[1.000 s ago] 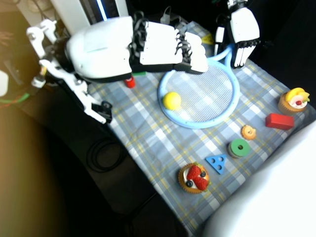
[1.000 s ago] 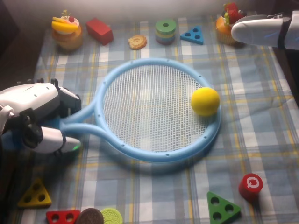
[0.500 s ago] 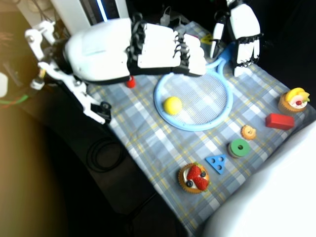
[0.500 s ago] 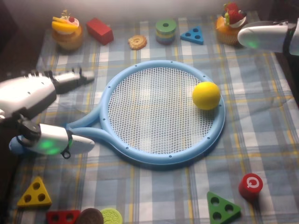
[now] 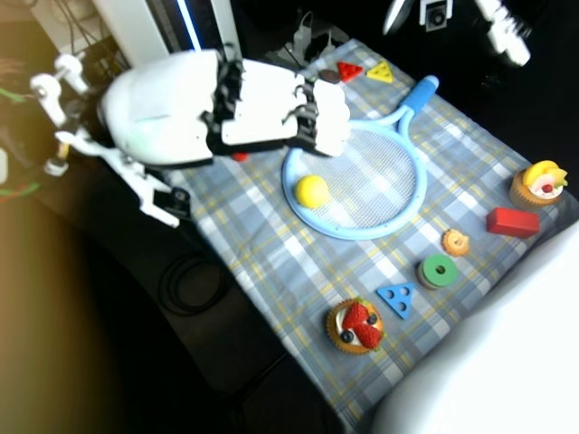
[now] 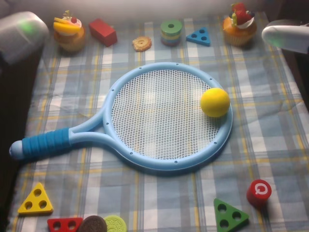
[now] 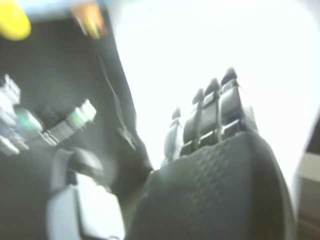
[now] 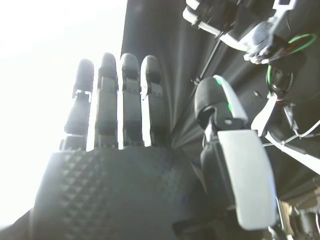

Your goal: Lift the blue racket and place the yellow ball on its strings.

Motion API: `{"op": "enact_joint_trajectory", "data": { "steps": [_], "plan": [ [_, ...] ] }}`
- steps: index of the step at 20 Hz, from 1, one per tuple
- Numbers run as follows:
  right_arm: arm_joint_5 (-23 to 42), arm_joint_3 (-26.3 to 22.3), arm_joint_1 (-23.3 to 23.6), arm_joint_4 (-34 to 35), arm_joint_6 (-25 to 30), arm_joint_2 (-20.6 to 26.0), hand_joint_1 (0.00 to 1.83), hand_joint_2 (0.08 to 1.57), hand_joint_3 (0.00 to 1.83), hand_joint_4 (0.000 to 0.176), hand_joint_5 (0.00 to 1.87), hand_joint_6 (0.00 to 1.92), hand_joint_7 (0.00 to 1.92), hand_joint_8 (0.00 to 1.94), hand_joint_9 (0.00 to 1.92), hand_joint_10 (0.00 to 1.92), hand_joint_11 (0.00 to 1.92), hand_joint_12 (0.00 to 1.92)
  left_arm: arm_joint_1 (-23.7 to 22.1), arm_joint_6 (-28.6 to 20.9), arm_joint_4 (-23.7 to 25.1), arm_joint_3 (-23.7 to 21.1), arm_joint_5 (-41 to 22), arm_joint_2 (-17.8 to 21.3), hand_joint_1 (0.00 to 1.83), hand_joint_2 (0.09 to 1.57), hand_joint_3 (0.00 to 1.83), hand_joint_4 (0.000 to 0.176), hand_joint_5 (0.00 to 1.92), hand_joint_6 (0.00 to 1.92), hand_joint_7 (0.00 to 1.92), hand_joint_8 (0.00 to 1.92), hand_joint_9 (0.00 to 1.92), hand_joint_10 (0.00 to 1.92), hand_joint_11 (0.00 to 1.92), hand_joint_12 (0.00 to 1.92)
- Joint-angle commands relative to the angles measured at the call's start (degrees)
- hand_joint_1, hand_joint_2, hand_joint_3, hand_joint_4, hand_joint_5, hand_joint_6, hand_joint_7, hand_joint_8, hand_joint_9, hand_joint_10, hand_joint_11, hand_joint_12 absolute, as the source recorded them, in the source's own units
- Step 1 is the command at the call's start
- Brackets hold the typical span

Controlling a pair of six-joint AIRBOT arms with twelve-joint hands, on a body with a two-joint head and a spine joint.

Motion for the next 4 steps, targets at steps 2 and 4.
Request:
{"op": "enact_joint_trajectory", "data": {
  "steps": [2,4],
  "plan": [
    [9.2,-0.7,-0.8,4.7,-1.5,0.6,0.37,1.36,0.0,0.0,0.45,0.0,0.41,0.0,0.32,0.0,0.0,0.71,1.8,-11.8,0.6,2.2,-12.7,0.3,0.02,1.33,0.02,0.053,0.0,0.0,0.0,0.0,0.0,0.0,0.07,0.04],
    [13.1,-2.0,-3.4,8.5,-4.3,1.5,0.4,1.37,0.0,0.0,0.47,0.01,0.42,0.0,0.34,0.0,0.0,0.71,4.6,-21.3,0.5,4.1,-19.0,-0.3,0.11,1.3,0.0,0.103,0.0,0.0,0.0,0.0,0.0,0.0,0.03,0.03]
  ]
}}
